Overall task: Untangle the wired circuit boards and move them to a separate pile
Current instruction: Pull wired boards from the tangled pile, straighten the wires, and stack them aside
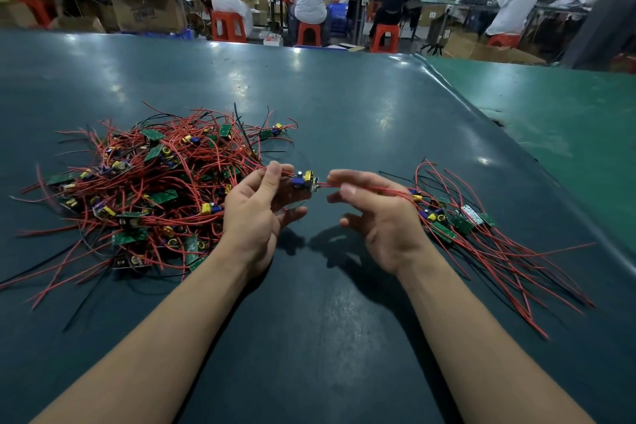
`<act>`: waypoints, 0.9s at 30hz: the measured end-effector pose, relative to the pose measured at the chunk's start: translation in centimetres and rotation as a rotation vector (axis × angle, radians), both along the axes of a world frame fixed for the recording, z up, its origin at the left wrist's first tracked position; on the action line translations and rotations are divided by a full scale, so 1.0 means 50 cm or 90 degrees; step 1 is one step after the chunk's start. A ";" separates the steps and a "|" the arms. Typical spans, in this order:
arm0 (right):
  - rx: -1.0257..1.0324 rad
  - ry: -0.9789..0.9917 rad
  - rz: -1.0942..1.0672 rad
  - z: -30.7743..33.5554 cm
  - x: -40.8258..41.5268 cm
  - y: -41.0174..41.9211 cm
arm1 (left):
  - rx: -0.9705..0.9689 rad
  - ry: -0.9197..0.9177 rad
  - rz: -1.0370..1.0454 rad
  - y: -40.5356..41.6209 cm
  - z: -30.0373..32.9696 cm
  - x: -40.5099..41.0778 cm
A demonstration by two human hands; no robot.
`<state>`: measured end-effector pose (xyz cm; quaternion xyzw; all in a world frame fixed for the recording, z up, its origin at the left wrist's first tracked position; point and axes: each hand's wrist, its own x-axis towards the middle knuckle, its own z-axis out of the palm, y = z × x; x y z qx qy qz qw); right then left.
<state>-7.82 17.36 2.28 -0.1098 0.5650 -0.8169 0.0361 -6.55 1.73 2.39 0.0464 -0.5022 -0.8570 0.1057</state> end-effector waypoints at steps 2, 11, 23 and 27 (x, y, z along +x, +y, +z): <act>0.085 0.079 0.010 -0.006 0.000 0.006 | 0.002 0.005 0.011 -0.002 -0.002 -0.001; 0.345 0.155 -0.239 -0.033 -0.018 -0.008 | 0.046 -0.039 -0.034 -0.011 0.003 -0.001; 0.126 -0.001 0.018 -0.026 -0.010 -0.011 | -0.224 0.040 -0.255 0.005 -0.014 0.013; 0.141 -0.032 -0.001 -0.020 -0.008 -0.008 | -0.256 0.050 -0.320 -0.001 -0.011 0.018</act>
